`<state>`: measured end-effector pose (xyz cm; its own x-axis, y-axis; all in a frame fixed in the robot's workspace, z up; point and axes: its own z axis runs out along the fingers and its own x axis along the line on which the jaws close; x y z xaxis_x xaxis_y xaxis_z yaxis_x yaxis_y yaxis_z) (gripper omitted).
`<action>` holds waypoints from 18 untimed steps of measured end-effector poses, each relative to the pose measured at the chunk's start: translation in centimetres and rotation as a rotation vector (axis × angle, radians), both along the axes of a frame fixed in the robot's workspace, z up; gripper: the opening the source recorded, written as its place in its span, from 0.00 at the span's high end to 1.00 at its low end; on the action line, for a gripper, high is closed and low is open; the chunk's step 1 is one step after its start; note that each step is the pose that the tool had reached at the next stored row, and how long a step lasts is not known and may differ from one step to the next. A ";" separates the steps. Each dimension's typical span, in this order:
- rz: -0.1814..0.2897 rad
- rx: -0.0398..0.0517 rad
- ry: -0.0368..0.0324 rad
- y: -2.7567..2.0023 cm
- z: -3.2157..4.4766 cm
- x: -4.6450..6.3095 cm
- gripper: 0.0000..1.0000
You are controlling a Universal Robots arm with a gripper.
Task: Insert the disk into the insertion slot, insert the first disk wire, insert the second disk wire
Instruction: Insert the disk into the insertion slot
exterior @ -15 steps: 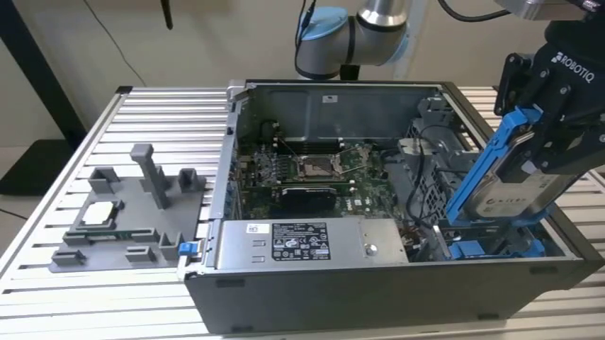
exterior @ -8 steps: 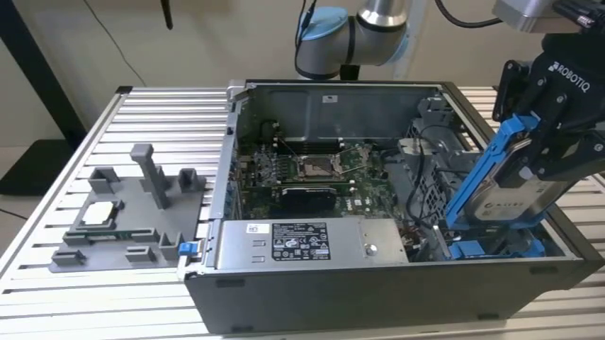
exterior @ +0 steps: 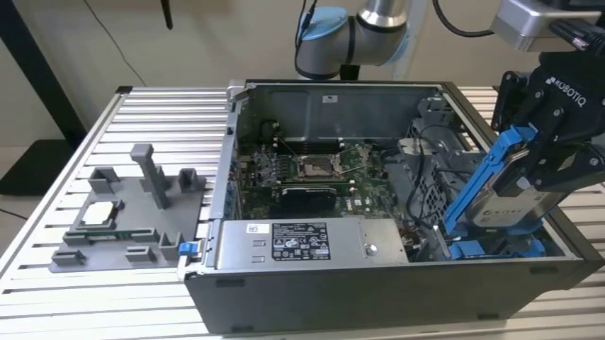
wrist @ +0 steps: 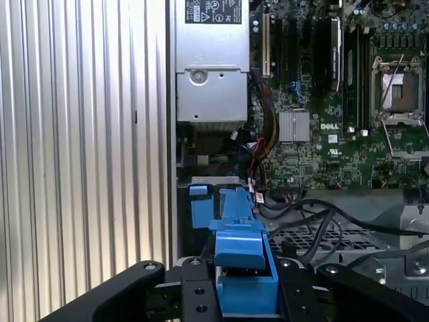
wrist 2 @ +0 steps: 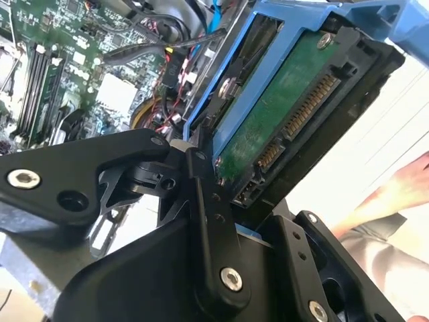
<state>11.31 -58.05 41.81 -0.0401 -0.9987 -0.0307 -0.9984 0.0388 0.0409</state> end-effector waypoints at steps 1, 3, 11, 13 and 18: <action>0.000 0.0005 0.0000 -0.04 -0.14 0.0 1.00; 0.000 0.0017 0.0000 -0.10 -0.40 0.0 1.00; 0.000 0.0210 -0.0002 -0.13 -1.31 0.0 1.00; 0.000 0.0259 -0.0001 -0.14 -1.70 0.0 1.00; 0.000 0.0318 -0.0001 -0.13 -2.59 0.0 1.00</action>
